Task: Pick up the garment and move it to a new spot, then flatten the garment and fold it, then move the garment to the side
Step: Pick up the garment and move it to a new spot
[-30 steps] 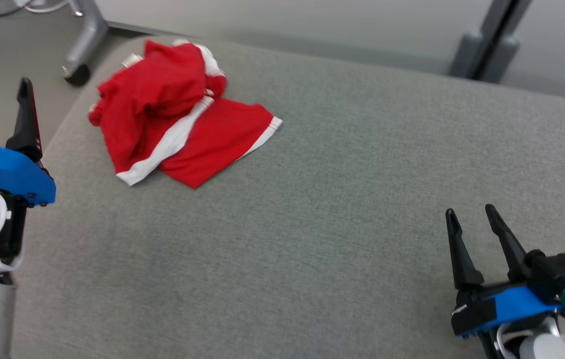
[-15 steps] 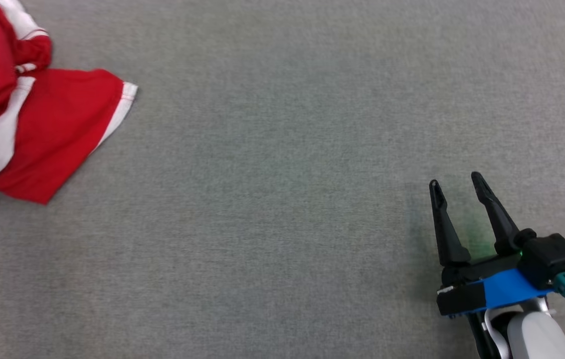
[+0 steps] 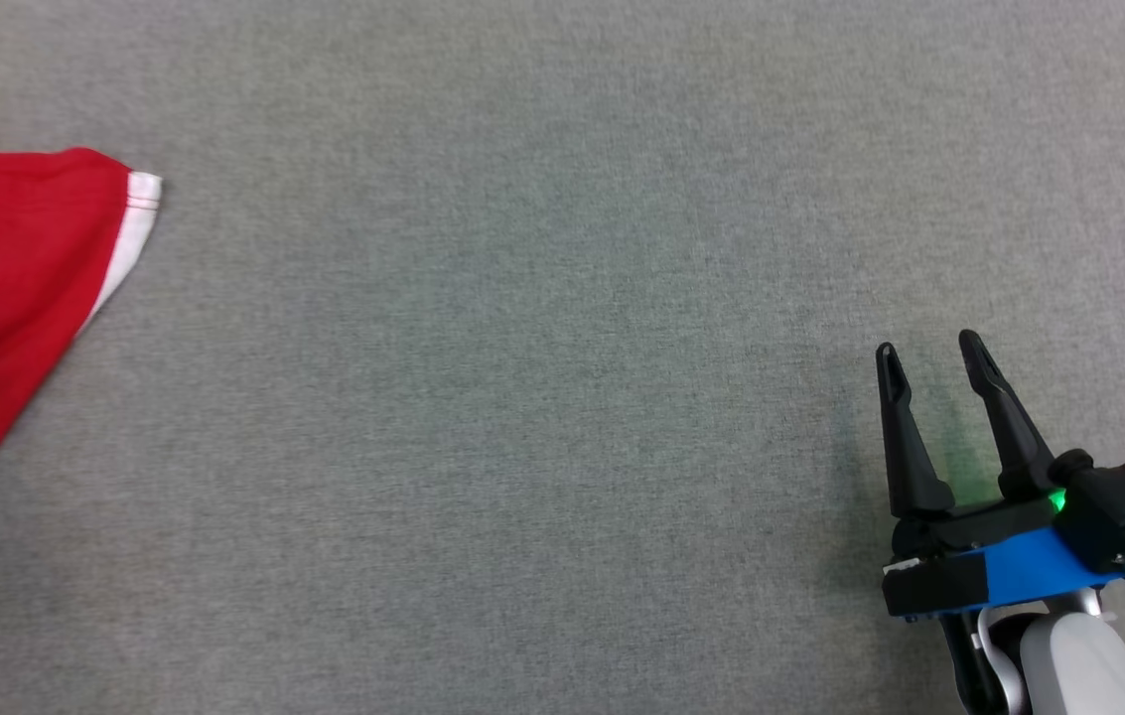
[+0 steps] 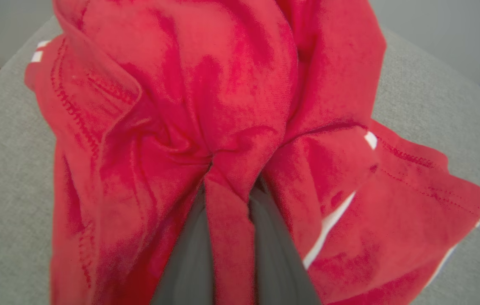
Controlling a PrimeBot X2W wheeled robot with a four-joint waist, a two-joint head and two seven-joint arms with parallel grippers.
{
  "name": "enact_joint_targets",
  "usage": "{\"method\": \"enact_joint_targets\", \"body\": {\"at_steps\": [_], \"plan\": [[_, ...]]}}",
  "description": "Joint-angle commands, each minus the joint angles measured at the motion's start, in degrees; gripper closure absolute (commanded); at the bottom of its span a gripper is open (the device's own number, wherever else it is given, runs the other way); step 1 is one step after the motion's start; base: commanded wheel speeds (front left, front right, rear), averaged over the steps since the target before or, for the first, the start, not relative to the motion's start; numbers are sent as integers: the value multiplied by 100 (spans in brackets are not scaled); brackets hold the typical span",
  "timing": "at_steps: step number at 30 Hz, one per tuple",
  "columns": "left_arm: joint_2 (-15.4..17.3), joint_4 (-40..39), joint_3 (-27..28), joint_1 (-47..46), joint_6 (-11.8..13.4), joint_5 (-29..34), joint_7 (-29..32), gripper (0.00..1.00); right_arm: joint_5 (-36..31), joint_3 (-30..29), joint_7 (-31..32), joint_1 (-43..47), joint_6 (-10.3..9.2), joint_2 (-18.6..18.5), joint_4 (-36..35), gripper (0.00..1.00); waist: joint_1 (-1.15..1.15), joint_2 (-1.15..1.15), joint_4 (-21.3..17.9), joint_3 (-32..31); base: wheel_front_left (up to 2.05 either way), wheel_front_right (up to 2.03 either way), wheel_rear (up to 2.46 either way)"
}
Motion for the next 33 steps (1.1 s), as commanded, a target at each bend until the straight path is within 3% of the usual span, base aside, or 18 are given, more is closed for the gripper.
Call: {"method": "enact_joint_targets", "body": {"at_steps": [1,5,14,23,33], "plan": [[19,-66,-45,71,-36,-4,30,100,32,-6,-43,-64,3,-24,26,0,-1,0,16,-69,0,0,0],[121,-425,-120,-93,-220,57,-91,100,93,41,-94,-50,3,-25,137,0,-1,0,106,-395,0,0,0],[102,-1255,-622,-558,-979,10,-198,100,333,99,-178,260,2,-27,540,0,-1,0,168,-1634,0,0,0],[-359,-2184,-1426,-1408,-1424,-161,84,100,536,154,-217,507,3,-26,691,0,-1,0,-92,-2415,0,0,0],[-964,-2938,-2293,-1476,-1594,-518,334,100,670,299,-214,499,3,-25,709,0,-1,0,-792,-2555,0,0,0]]}}
